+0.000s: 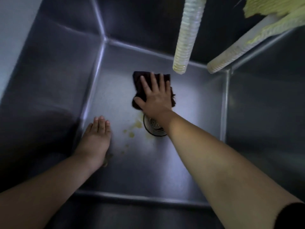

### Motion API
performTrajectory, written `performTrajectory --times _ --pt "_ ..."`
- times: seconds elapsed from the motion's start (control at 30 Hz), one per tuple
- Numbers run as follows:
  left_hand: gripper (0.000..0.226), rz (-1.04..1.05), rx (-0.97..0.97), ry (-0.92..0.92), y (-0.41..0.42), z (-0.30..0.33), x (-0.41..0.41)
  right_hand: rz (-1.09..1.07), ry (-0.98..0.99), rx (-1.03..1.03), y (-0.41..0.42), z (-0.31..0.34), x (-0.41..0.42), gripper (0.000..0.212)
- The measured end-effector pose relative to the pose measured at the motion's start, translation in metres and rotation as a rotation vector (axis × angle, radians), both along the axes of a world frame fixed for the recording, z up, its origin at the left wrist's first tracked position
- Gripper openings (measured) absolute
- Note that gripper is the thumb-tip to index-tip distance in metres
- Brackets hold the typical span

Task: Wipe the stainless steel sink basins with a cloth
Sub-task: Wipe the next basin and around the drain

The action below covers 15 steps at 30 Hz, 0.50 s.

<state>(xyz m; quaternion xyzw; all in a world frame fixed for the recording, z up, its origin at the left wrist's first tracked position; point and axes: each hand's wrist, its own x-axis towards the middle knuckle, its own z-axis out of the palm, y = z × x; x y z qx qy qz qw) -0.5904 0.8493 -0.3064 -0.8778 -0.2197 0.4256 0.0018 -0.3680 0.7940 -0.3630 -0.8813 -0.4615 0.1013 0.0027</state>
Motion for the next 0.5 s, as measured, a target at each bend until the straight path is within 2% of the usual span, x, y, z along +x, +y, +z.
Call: performTrajectory --times 0.2,0.3,0.43,0.5 --pt "0.122 0.017 0.020 -0.037 -0.003 0.004 -0.001 -0.359 -0.075 -0.087 -0.093 0.005 0.075 0.077" --pt "0.114 0.024 0.009 -0.063 -0.001 0.006 -0.001 -0.546 -0.092 -0.151 -0.112 0.010 0.104 0.073" --pt "0.092 0.047 -0.024 -0.096 0.001 0.006 -0.001 -0.823 0.012 -0.123 -0.061 0.010 0.110 0.079" --pt "0.081 0.062 -0.038 -0.122 0.002 0.005 0.000 -0.776 0.004 -0.079 -0.019 0.007 0.091 0.083"
